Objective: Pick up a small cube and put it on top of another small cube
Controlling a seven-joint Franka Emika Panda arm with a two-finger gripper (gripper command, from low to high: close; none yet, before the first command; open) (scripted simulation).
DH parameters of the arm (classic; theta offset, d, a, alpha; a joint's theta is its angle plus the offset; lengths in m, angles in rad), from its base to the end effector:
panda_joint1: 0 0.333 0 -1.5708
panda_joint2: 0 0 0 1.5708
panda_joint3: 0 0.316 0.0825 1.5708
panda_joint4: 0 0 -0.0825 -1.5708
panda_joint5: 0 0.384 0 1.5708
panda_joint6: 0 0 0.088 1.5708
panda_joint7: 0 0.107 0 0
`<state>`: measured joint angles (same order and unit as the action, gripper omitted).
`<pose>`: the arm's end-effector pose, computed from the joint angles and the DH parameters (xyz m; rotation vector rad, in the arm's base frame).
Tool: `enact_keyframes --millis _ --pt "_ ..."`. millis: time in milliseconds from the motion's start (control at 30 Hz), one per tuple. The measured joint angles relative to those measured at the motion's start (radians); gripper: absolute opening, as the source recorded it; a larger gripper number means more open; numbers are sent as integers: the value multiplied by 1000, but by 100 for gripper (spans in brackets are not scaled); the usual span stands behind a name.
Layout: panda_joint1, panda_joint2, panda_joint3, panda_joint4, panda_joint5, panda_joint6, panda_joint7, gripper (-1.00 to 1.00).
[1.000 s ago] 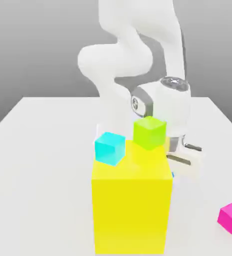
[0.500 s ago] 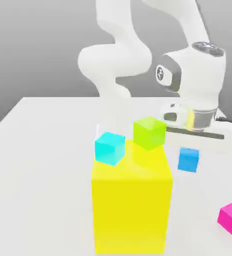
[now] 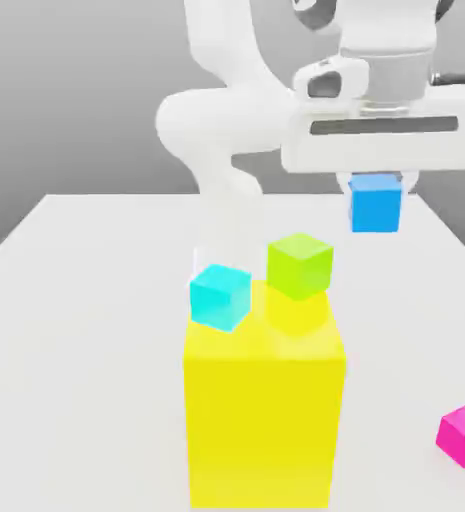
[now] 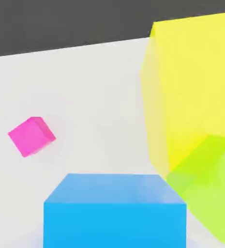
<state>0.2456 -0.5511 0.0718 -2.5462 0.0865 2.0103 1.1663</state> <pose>0.3580 0.1237 0.4563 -2.7956 1.3426 0.0258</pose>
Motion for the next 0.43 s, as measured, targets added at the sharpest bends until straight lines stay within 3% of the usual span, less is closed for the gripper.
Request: enact_keyframes --millis 100,233,267,433 --pt "-33 -52 -28 8 -39 -65 -32 -100" --pt "-58 -24 -39 -87 -58 50 -45 -100" --pt "-59 -11 -38 -116 -58 91 -46 100" --pt "-59 -11 -38 -116 -58 91 -46 100"
